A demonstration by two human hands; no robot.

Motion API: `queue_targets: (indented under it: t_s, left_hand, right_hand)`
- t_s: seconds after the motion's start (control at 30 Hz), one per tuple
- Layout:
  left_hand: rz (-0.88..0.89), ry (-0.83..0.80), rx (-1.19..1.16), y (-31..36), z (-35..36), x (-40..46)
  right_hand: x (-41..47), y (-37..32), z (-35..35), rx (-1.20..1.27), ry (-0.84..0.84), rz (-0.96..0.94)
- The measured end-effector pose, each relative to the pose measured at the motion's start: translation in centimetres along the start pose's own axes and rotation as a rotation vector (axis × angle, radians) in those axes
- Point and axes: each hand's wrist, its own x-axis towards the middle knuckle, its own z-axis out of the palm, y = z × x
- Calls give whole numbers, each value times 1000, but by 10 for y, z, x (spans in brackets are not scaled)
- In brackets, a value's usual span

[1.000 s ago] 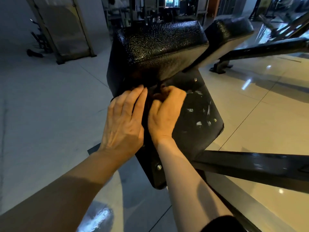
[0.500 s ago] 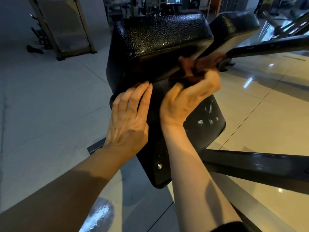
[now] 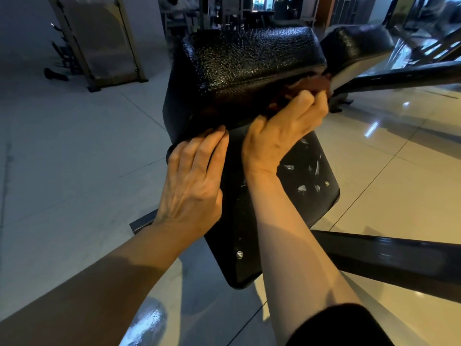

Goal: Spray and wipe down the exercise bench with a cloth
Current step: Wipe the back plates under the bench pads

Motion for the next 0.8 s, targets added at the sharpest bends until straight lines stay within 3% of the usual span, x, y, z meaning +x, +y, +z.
queue_targets:
  t_s: [0.03,0.13,0.17,0.2,0.3,0.33,0.4,0.5,0.57,0.7,0.73,0.8]
  left_hand:
    - [1,-4,-7,0,0,0]
    - [0,-20,-27,2,-2,0]
    - [-7,-19,-31,2,-4,-1]
    - [-14,-12,-36,2,-5,-2]
    - [-24,16,-43,-2,-9,-5]
    - [-28,27,-45,-4,-11,-7]
    - [-35,51,-60,-6,-15,-10]
    - [-50,17,-70,-9,-26,-13]
    - [-67,-14,-60,-10,-35,-16]
    - [-93,-24,-36,-12,-41,-18]
    - [-94,-25,-33,-14,-42,-18]
    - [-96,-45,-37,-15,-45,-19]
  right_hand:
    - [-4,6,2,-32,-129,58]
    - [-35,18,-7,-92,-735,202]
    - [-46,16,-13,-61,-751,196]
    - [-53,10,-19,7,-638,174]
    - [-45,-26,-26,220,-39,144]
    - [-39,-35,-24,213,52,102]
    - [-38,-44,-17,162,-17,71]
    - [-52,-34,-13,59,-396,91]
    - [-53,-29,-26,43,-503,138]
    - [-35,-58,-38,193,-29,118]
    - [-34,-67,-35,186,14,75]
    - [-44,-70,-26,122,-114,25]
